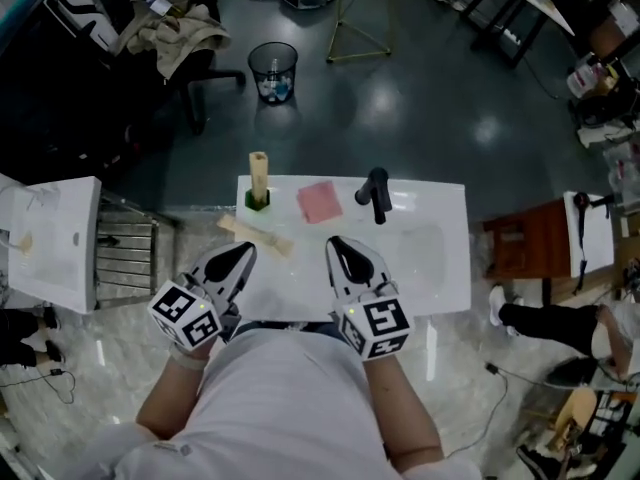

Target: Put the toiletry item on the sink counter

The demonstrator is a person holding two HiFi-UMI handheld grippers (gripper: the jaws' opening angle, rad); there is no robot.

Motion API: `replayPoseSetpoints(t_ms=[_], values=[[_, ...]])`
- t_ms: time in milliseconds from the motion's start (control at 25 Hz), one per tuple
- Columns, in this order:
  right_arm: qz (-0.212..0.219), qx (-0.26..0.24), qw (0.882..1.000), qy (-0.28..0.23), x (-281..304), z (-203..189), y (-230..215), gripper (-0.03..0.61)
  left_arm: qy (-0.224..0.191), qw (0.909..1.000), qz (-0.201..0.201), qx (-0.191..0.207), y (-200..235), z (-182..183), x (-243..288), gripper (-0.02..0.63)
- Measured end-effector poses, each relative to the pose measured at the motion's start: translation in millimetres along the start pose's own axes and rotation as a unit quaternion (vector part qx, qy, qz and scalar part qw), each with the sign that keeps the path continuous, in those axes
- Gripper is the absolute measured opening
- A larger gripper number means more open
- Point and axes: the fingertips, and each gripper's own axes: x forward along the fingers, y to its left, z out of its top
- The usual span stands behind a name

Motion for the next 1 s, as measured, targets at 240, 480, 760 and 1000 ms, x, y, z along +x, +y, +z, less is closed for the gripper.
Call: replayPoseSetpoints(t_ms=[240, 480, 760, 1000], values=[[-0.03, 0.012, 0.999, -0.025, -26, -4, -17, 0.028, 0.017, 0.9992, -0.034, 0.01, -10, 1, 20, 0.018], [-0.055, 0.019, 0.997, -0.042, -44, -9, -31, 0.028, 0.024, 0.9977, -0.061, 0.015, -18, 0, 35, 0.018], [-0.075, 0.027, 0.996, -0.049, -49, -15, -41, 0.028, 0.03, 0.9962, -0.08, 0.02, -24, 0, 43, 0.018], [-0.077, 0.03, 0.995, -0.049, -46, -16, -42, 0.029, 0.036, 0.9962, -0.078, 0.019, -21, -1, 42, 0.018]])
